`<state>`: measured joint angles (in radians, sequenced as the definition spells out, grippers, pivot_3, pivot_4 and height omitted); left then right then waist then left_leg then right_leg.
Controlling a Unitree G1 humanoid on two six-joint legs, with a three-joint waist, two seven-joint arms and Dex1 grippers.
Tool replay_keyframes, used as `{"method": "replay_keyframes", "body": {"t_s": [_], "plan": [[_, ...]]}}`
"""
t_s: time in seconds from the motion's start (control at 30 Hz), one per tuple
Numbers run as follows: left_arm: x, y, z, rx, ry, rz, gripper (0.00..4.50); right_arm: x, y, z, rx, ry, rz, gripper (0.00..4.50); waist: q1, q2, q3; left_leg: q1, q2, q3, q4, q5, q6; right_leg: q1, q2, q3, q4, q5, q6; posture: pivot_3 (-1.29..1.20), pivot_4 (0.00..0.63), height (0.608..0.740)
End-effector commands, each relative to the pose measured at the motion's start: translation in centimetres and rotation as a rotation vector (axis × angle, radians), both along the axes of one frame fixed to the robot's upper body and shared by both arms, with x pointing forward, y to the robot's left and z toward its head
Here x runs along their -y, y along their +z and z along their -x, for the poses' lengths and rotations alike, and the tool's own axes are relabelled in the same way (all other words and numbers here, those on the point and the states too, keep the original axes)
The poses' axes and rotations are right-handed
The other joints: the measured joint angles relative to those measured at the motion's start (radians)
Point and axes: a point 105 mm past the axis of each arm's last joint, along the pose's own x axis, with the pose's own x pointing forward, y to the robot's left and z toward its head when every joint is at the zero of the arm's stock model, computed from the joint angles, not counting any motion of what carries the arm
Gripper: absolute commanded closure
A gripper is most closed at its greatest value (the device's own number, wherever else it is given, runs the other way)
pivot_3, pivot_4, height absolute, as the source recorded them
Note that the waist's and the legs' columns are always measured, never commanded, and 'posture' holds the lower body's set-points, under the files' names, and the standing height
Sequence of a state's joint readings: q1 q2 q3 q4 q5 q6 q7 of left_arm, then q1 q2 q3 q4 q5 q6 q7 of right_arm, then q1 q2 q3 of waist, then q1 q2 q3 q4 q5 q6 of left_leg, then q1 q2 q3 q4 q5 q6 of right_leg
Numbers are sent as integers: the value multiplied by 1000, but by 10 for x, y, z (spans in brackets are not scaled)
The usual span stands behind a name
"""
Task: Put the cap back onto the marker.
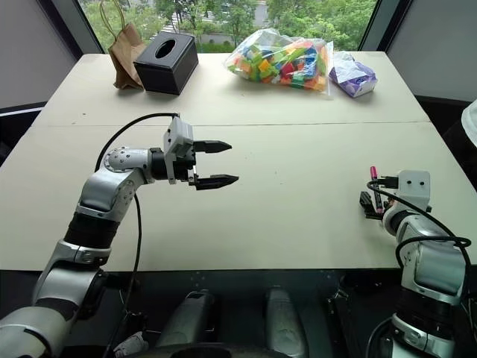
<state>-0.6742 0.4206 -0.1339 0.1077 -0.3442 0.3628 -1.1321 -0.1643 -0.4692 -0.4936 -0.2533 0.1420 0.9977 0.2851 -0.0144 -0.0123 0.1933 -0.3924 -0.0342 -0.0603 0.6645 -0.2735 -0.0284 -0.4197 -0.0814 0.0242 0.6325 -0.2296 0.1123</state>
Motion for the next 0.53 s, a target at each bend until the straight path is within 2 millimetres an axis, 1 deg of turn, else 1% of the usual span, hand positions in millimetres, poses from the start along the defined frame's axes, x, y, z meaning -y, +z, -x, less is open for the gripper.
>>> {"method": "replay_keyframes", "body": {"t_s": [0.03, 0.07, 0.13, 0.2, 0.3, 0.37, 0.53], "plan": [[8, 21, 4, 70, -56, 31, 0, -2, 50, -2, 102, 76, 157, 18, 0, 1, 0, 0, 0, 0, 0, 0, 0, 0, 0, 0, 0, 0, 0, 0, 150, 740], [9, 22, 4, 71, -63, 30, 0, -7, 65, -2, 121, 114, 201, 18, 1, 1, 0, 0, 0, 0, 0, 0, 0, 0, 0, 0, 0, 0, 0, 0, 150, 740], [10, 23, 2, 73, -73, 27, 0, -19, 87, 2, 126, 211, 263, 18, 1, 1, 0, 0, 0, 0, 0, 0, 0, 0, 0, 0, 0, 0, 0, 0, 150, 740], [12, 23, -1, 74, -79, 24, 0, -36, 100, 12, 91, 340, 301, 18, 2, 1, 0, 0, 0, 0, 0, 0, 0, 1, 0, 0, -1, 0, 0, 0, 150, 740], [14, 21, -3, 67, -98, 21, 0, -55, 110, 36, 10, 501, 351, 18, 3, 0, 0, 0, 0, -1, 0, 0, 0, 2, 1, -1, -2, 0, 0, 0, 150, 740], [17, 18, -4, 62, -113, 19, 0, -59, 117, 50, -42, 556, 382, 18, 4, 0, 0, 0, 0, -1, 0, 0, 1, 2, 0, -2, -2, -1, 0, 0, 150, 740], [26, 13, -7, 57, -155, 19, 0, -63, 141, 76, -100, 607, 441, 18, 8, 0, 0, 0, 0, -1, 1, 0, 1, 4, 0, -2, -4, 0, 0, 0, 150, 740]]}}
